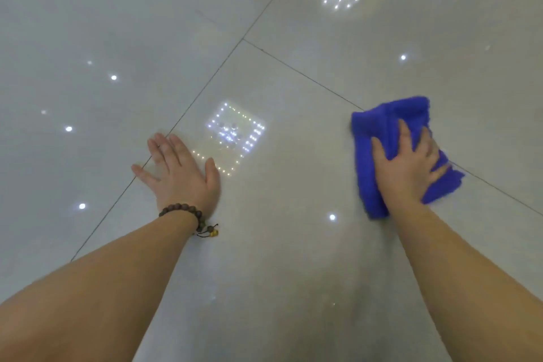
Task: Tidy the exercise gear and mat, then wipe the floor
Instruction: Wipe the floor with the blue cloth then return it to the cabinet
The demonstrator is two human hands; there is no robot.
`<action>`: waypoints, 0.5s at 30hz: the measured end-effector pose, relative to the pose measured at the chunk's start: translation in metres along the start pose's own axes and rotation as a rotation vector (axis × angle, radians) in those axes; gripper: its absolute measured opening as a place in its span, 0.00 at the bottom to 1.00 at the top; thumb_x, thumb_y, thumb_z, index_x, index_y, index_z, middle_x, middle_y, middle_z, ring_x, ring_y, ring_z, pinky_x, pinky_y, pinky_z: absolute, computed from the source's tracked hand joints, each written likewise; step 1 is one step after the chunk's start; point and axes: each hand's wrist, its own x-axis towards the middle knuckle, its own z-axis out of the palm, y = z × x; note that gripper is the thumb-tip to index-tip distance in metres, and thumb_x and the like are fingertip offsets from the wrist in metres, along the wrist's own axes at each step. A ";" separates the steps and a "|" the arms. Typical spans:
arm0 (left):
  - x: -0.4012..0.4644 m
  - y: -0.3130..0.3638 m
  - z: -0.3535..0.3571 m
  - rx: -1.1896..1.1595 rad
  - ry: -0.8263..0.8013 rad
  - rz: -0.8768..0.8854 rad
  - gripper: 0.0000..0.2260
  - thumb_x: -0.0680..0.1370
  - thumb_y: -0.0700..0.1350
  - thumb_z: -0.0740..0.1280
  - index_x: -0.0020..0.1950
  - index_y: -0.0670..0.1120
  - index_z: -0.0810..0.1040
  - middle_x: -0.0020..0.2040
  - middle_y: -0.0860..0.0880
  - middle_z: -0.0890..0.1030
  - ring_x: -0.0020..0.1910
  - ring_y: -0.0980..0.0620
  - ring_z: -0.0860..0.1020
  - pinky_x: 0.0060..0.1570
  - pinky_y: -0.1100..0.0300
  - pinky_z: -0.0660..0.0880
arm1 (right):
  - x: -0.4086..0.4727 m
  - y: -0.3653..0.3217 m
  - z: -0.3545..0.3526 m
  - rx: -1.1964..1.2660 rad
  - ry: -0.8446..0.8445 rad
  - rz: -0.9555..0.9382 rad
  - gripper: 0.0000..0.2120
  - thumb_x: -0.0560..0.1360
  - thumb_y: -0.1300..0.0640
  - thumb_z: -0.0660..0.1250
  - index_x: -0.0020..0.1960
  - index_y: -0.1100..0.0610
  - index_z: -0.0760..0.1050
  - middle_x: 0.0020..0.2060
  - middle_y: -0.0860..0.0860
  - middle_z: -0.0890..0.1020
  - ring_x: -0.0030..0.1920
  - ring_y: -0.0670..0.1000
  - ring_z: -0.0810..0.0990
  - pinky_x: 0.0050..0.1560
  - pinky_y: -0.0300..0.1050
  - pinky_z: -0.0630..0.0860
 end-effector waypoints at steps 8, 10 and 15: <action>-0.009 0.006 -0.005 0.026 0.066 0.043 0.33 0.80 0.56 0.46 0.77 0.36 0.45 0.78 0.38 0.46 0.78 0.44 0.43 0.69 0.30 0.41 | -0.096 0.117 -0.010 -0.116 0.015 -0.384 0.30 0.74 0.34 0.57 0.73 0.43 0.64 0.74 0.53 0.64 0.74 0.57 0.60 0.72 0.63 0.43; -0.027 0.026 -0.007 0.027 0.098 0.090 0.33 0.81 0.56 0.50 0.77 0.34 0.45 0.78 0.36 0.47 0.77 0.41 0.44 0.70 0.30 0.42 | -0.084 0.174 -0.029 0.011 0.086 0.167 0.30 0.74 0.35 0.58 0.74 0.43 0.61 0.76 0.53 0.59 0.75 0.57 0.55 0.72 0.66 0.41; -0.132 0.140 0.010 0.012 0.052 0.477 0.38 0.80 0.61 0.49 0.77 0.35 0.44 0.78 0.35 0.45 0.77 0.40 0.42 0.72 0.35 0.41 | -0.134 0.175 -0.025 -0.024 0.074 0.201 0.30 0.75 0.35 0.57 0.74 0.44 0.61 0.75 0.55 0.61 0.75 0.60 0.56 0.71 0.65 0.40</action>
